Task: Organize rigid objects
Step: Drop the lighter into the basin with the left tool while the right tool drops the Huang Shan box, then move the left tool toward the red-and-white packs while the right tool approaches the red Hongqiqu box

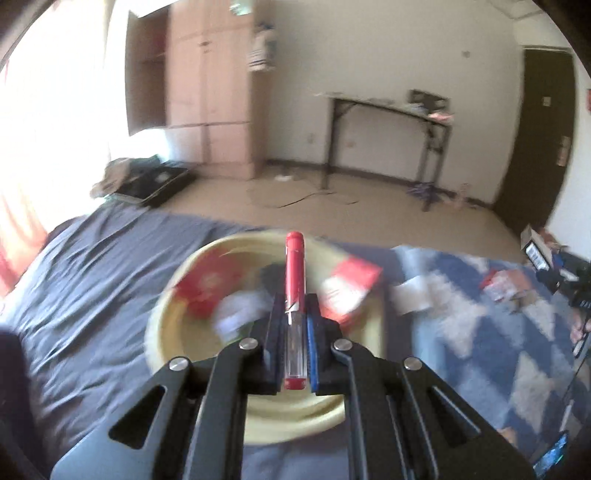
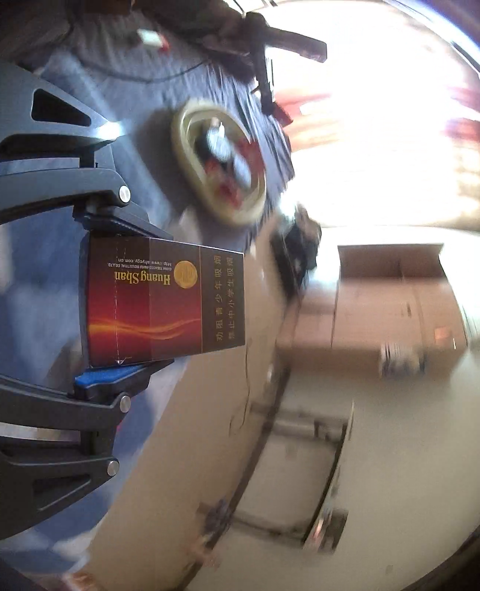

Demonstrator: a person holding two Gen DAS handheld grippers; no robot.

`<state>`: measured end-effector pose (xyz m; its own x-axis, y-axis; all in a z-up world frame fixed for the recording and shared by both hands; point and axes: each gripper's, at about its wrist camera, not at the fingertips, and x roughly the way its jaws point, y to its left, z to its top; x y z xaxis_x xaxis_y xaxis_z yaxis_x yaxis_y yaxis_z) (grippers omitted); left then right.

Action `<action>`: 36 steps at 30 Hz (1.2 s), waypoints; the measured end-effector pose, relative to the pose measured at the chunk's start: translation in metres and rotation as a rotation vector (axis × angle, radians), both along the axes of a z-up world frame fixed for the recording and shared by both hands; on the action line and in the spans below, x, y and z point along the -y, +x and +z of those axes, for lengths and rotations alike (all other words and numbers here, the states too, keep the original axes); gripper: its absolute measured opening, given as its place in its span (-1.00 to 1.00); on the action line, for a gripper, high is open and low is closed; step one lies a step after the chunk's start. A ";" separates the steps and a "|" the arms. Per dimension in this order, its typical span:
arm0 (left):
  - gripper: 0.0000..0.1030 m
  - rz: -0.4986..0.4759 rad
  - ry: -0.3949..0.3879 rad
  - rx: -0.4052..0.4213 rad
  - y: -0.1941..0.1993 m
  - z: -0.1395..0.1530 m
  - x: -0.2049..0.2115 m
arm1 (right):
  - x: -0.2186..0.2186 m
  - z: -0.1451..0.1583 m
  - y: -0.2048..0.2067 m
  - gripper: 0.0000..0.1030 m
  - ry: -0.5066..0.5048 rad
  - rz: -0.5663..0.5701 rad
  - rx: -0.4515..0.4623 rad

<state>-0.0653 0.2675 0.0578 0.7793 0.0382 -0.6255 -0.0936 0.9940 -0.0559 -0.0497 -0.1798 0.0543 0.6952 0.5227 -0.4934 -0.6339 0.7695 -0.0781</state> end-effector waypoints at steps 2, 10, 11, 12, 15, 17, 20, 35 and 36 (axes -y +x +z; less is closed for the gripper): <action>-0.79 0.035 -0.027 -0.058 0.000 -0.017 -0.025 | -0.051 -0.002 0.014 0.06 -0.022 0.091 -0.025; -0.79 0.095 -0.102 -0.122 0.032 -0.071 -0.076 | -0.232 -0.019 0.080 0.06 -0.157 0.313 -0.118; -0.79 0.085 -0.112 -0.133 0.036 -0.077 -0.077 | -0.247 -0.023 0.083 0.06 -0.188 0.321 -0.111; -0.79 0.082 -0.122 -0.141 0.040 -0.083 -0.079 | -0.261 -0.024 0.088 0.06 -0.215 0.328 -0.096; -0.79 0.096 -0.130 -0.174 0.051 -0.097 -0.087 | -0.303 -0.031 0.099 0.06 -0.274 0.327 -0.069; -0.79 0.090 -0.149 -0.195 0.056 -0.103 -0.092 | -0.324 -0.037 0.117 0.06 -0.314 0.304 -0.076; -0.79 0.080 -0.151 -0.209 0.058 -0.110 -0.094 | -0.340 -0.051 0.131 0.06 -0.369 0.285 -0.092; 1.00 0.040 -0.102 0.037 0.015 -0.025 -0.044 | -0.192 0.034 0.088 0.99 -0.086 0.080 -0.041; 1.00 -0.002 -0.108 0.035 0.018 -0.021 -0.026 | -0.170 0.036 0.083 0.99 -0.088 0.041 -0.035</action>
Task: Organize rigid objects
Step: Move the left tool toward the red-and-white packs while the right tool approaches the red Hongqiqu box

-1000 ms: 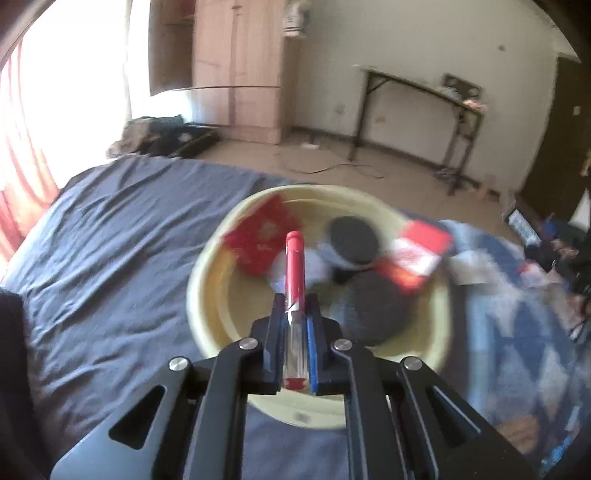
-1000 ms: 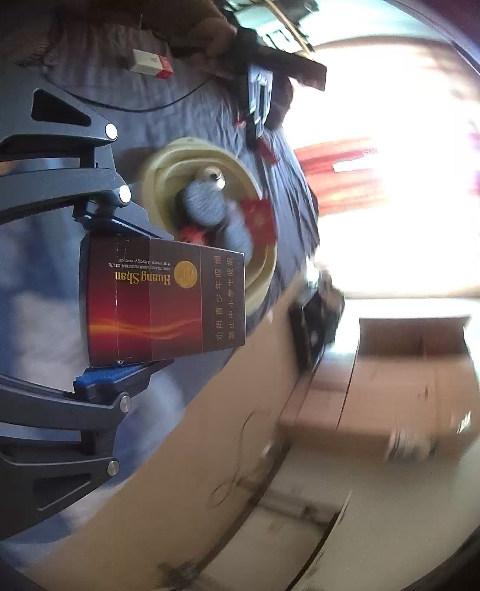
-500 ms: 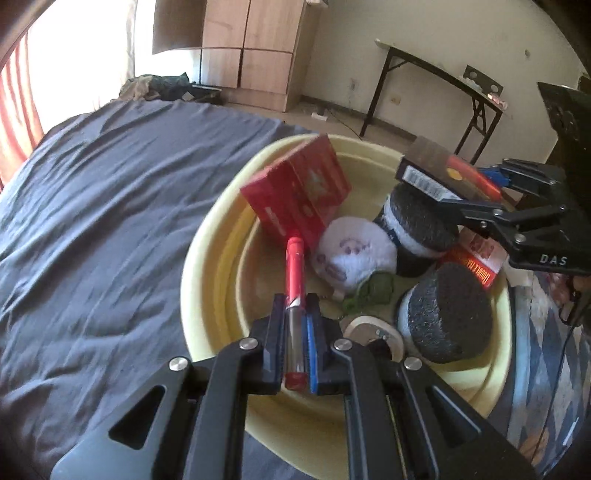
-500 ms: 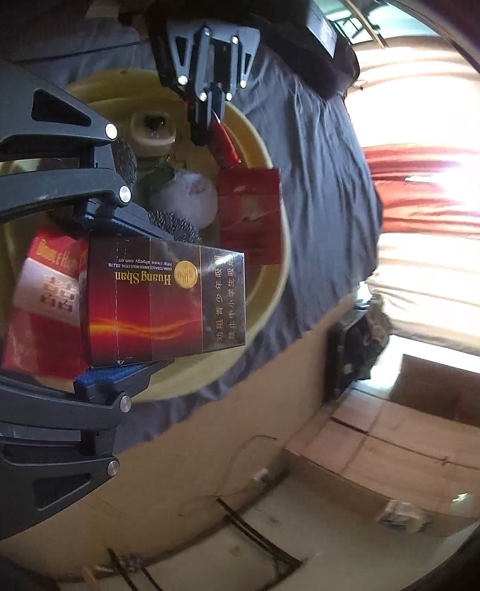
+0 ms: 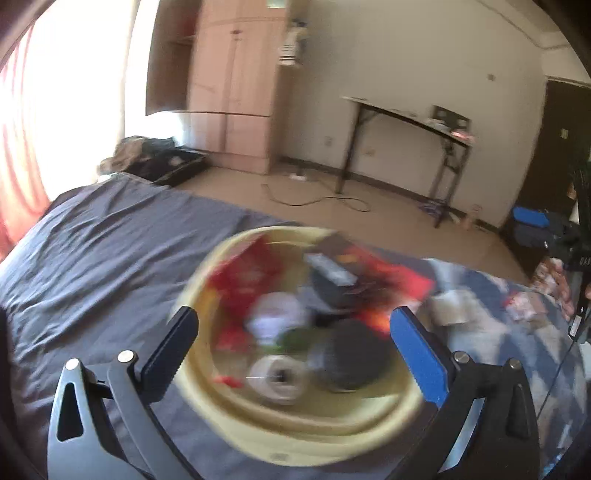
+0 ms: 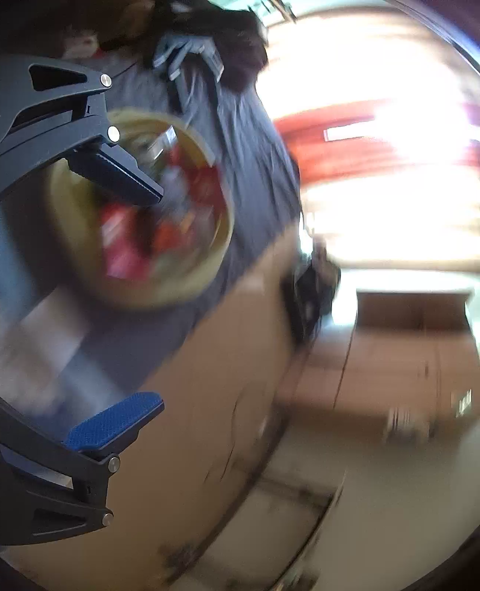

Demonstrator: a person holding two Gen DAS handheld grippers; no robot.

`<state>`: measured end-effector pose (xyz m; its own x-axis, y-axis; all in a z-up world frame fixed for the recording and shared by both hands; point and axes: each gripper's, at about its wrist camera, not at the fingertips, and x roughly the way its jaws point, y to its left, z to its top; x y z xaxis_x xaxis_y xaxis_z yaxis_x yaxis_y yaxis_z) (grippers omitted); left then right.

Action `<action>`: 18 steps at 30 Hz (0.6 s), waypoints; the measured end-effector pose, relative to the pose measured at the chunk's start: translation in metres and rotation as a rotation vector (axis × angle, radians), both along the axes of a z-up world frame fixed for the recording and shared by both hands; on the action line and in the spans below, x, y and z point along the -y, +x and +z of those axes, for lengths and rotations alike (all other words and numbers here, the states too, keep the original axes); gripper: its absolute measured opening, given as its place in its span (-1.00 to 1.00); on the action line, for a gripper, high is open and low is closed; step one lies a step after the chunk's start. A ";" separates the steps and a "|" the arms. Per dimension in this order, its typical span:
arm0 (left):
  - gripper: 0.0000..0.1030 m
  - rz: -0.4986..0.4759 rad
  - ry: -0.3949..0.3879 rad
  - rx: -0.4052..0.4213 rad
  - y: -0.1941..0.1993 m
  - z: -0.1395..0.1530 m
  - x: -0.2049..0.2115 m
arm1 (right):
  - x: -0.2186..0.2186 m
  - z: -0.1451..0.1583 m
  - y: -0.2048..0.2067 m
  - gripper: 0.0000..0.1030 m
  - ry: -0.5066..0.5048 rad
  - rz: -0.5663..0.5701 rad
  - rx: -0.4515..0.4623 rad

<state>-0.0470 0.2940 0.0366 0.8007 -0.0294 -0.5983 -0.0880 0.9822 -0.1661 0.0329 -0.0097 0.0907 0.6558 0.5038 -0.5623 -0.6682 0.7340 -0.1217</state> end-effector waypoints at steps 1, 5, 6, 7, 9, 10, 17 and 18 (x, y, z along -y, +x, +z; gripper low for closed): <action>1.00 -0.029 -0.003 -0.004 0.003 0.001 0.013 | 0.046 0.003 -0.009 0.99 0.008 -0.064 0.013; 1.00 -0.215 -0.028 -0.063 0.040 -0.005 0.100 | 0.163 -0.017 -0.034 0.99 -0.055 -0.303 0.068; 1.00 -0.249 -0.028 -0.075 0.050 -0.008 0.119 | 0.183 -0.026 -0.037 0.99 -0.059 -0.344 0.060; 1.00 -0.280 -0.027 -0.096 0.061 -0.012 0.141 | 0.209 -0.041 -0.039 0.99 -0.053 -0.380 0.023; 1.00 -0.366 -0.037 -0.154 0.085 -0.022 0.188 | 0.234 -0.063 -0.040 0.99 -0.032 -0.395 -0.042; 1.00 -0.415 -0.035 -0.176 0.094 -0.025 0.210 | 0.244 -0.075 -0.040 0.99 -0.034 -0.408 -0.081; 1.00 -0.527 0.069 -0.204 0.105 -0.037 0.266 | 0.269 -0.080 -0.020 0.99 0.132 -0.418 -0.183; 1.00 -0.536 0.084 -0.207 0.104 -0.039 0.269 | 0.263 -0.077 -0.018 0.99 0.110 -0.421 -0.161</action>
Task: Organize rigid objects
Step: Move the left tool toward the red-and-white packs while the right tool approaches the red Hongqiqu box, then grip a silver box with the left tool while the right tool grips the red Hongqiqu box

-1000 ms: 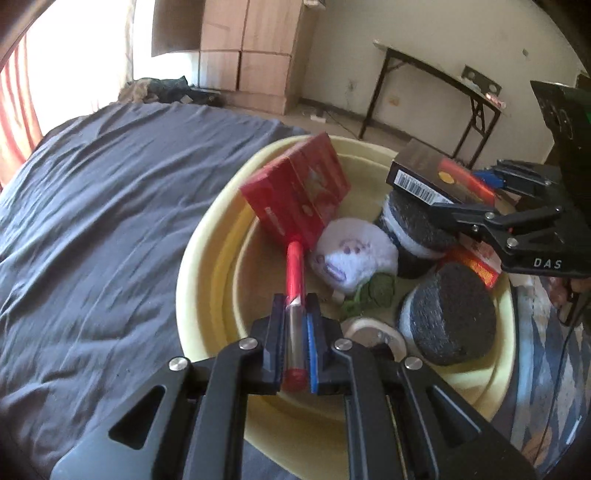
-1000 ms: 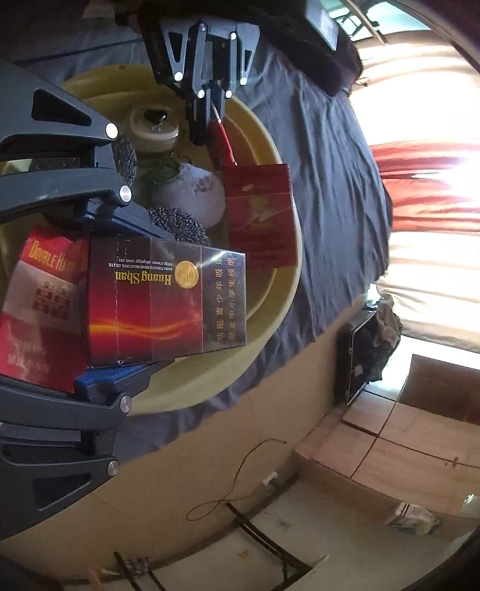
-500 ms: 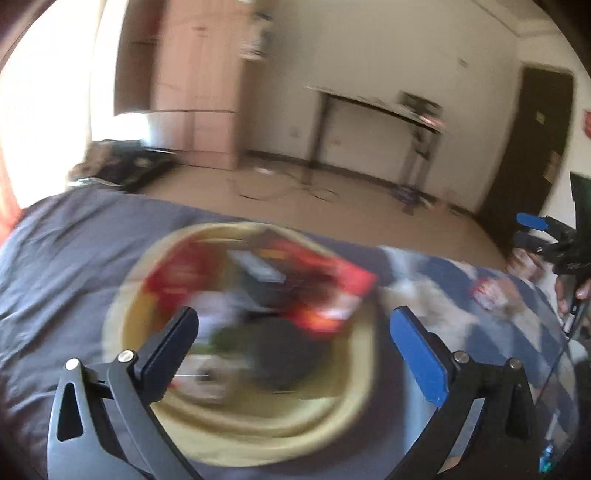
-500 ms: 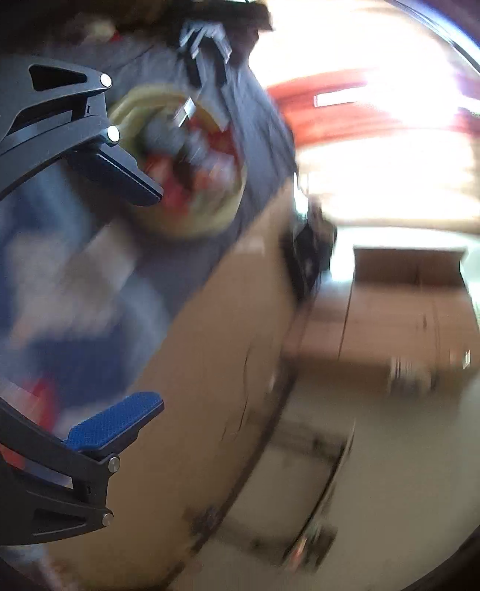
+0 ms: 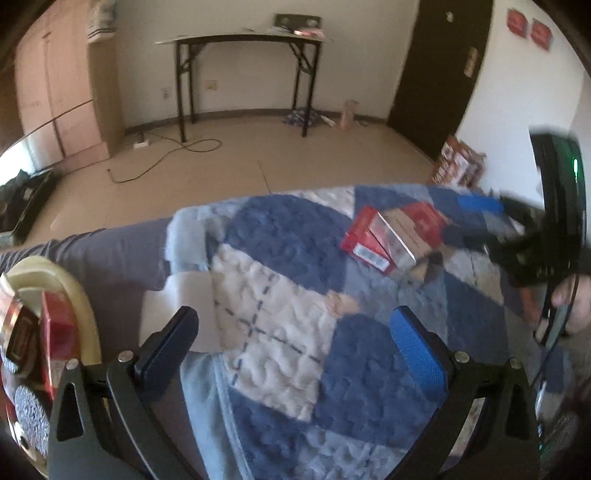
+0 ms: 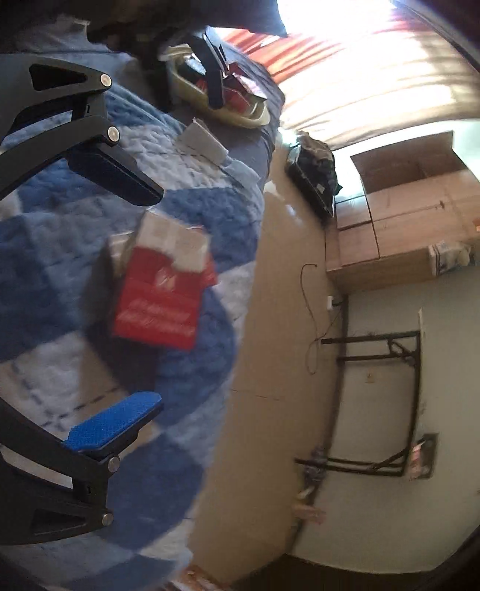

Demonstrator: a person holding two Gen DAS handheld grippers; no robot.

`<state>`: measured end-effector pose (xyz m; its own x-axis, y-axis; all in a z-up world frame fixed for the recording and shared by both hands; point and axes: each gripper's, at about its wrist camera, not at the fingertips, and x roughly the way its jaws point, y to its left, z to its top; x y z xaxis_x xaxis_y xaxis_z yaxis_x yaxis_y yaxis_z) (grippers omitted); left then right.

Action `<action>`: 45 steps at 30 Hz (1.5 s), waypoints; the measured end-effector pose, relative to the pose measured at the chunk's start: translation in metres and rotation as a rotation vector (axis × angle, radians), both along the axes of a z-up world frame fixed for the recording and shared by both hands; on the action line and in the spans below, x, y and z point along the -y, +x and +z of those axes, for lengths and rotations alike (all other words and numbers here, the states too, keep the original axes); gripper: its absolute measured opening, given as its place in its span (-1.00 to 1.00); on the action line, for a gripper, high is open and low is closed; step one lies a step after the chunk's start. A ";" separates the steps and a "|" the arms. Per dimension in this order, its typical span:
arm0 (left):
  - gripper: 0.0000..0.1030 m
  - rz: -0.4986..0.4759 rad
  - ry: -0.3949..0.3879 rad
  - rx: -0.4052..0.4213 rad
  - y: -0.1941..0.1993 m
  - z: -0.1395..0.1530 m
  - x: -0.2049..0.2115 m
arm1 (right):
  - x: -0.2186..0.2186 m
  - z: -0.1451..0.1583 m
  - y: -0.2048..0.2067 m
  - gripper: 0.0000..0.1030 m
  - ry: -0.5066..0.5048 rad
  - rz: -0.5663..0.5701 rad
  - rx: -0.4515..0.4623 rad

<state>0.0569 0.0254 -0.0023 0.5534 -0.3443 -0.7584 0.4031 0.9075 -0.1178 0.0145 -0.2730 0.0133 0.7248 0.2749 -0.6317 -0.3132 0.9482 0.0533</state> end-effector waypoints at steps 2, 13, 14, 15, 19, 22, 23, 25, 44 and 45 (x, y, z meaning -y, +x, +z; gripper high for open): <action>1.00 -0.002 0.016 -0.002 -0.001 -0.004 -0.001 | -0.015 0.002 0.005 0.99 -0.048 -0.009 0.019; 1.00 -0.044 0.021 -0.020 0.000 -0.017 0.004 | -0.047 -0.023 0.048 0.99 -0.118 -0.017 -0.118; 1.00 -0.050 0.022 -0.022 -0.001 -0.018 0.007 | -0.047 -0.025 0.051 0.98 -0.104 -0.012 -0.138; 1.00 -0.055 0.023 -0.023 -0.001 -0.018 0.009 | -0.047 -0.027 0.051 0.97 -0.103 -0.010 -0.145; 1.00 -0.064 0.025 -0.021 -0.001 -0.017 0.015 | -0.052 -0.031 0.049 0.96 -0.137 0.010 -0.108; 1.00 -0.094 0.031 -0.015 0.003 -0.017 0.024 | -0.045 -0.030 0.043 0.91 -0.114 0.026 -0.099; 1.00 -0.110 0.035 -0.010 0.004 -0.016 0.029 | -0.037 -0.029 0.040 0.91 -0.098 0.023 -0.092; 1.00 -0.170 0.054 0.016 0.005 -0.013 0.043 | -0.021 -0.022 0.032 0.90 -0.074 0.009 -0.054; 1.00 -0.388 0.226 0.062 0.077 -0.044 0.162 | 0.072 -0.043 -0.003 0.90 -0.078 -0.120 -0.021; 1.00 -0.385 0.203 0.046 0.080 -0.044 0.158 | 0.072 -0.045 -0.004 0.90 -0.081 -0.115 -0.022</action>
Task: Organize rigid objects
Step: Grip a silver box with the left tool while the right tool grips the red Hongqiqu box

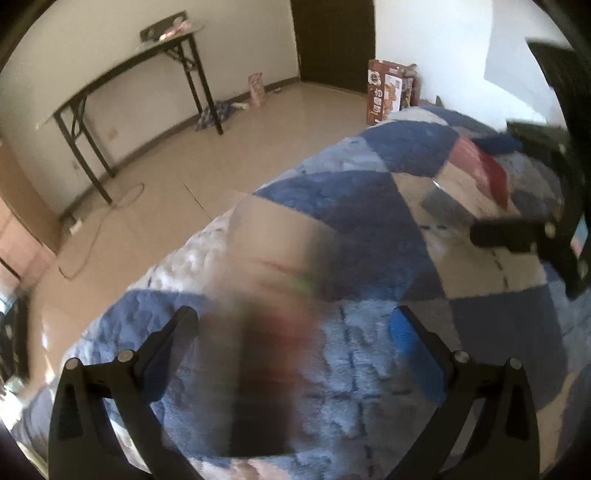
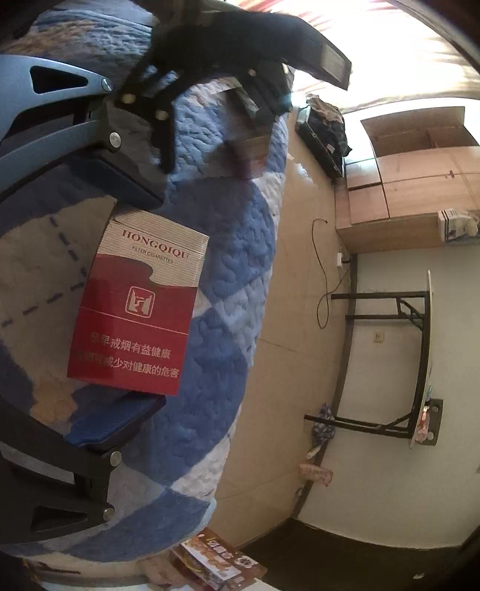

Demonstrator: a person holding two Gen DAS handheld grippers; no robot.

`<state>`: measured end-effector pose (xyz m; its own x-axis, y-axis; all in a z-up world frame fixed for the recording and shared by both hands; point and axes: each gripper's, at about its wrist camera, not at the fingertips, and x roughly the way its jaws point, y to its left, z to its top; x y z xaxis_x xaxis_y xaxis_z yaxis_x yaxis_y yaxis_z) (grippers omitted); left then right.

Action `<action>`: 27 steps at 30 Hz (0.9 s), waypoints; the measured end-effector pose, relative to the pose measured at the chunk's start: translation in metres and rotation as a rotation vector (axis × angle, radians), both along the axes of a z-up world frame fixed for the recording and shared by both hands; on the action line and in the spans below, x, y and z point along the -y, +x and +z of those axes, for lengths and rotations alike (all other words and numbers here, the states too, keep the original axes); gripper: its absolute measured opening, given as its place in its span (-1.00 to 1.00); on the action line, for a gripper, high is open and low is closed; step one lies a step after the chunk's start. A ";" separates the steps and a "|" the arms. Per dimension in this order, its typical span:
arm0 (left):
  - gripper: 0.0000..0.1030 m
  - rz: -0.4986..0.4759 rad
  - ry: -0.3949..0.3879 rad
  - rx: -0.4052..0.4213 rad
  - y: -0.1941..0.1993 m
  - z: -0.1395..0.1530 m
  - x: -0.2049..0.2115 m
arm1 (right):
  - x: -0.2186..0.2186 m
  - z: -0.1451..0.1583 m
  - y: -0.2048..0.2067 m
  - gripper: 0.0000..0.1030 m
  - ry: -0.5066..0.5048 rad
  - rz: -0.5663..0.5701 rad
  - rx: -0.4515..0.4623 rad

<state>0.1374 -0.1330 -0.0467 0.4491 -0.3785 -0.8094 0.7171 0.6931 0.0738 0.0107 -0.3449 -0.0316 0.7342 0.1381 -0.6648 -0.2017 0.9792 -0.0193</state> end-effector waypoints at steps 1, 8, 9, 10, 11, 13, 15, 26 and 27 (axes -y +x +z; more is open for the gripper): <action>1.00 0.004 -0.009 -0.012 0.002 -0.002 -0.002 | 0.002 -0.001 0.001 0.90 -0.001 0.003 -0.002; -0.47 0.132 -0.148 -0.070 0.023 0.005 -0.026 | 0.002 -0.012 -0.001 0.90 -0.013 0.018 -0.008; -0.54 0.147 -0.158 -0.075 0.026 0.005 -0.030 | 0.002 -0.012 -0.002 0.89 -0.013 0.020 -0.001; -0.55 0.172 -0.166 -0.088 0.030 0.003 -0.032 | 0.002 -0.012 -0.003 0.89 -0.012 0.023 0.003; -0.55 0.171 -0.181 -0.101 0.031 0.001 -0.033 | 0.003 -0.011 -0.003 0.89 -0.008 0.025 0.006; -0.55 0.177 -0.192 -0.066 0.024 0.004 -0.040 | 0.003 -0.011 -0.005 0.87 -0.008 0.032 0.014; -0.55 0.203 -0.244 -0.033 0.005 0.022 -0.064 | 0.001 -0.012 -0.008 0.86 -0.016 0.057 0.024; -0.55 0.781 -0.149 0.158 -0.139 0.100 -0.357 | -0.178 0.048 -0.010 0.85 -0.055 0.551 0.165; -0.55 0.833 -0.127 0.134 -0.138 0.094 -0.380 | -0.213 0.052 -0.005 0.85 -0.074 0.620 0.162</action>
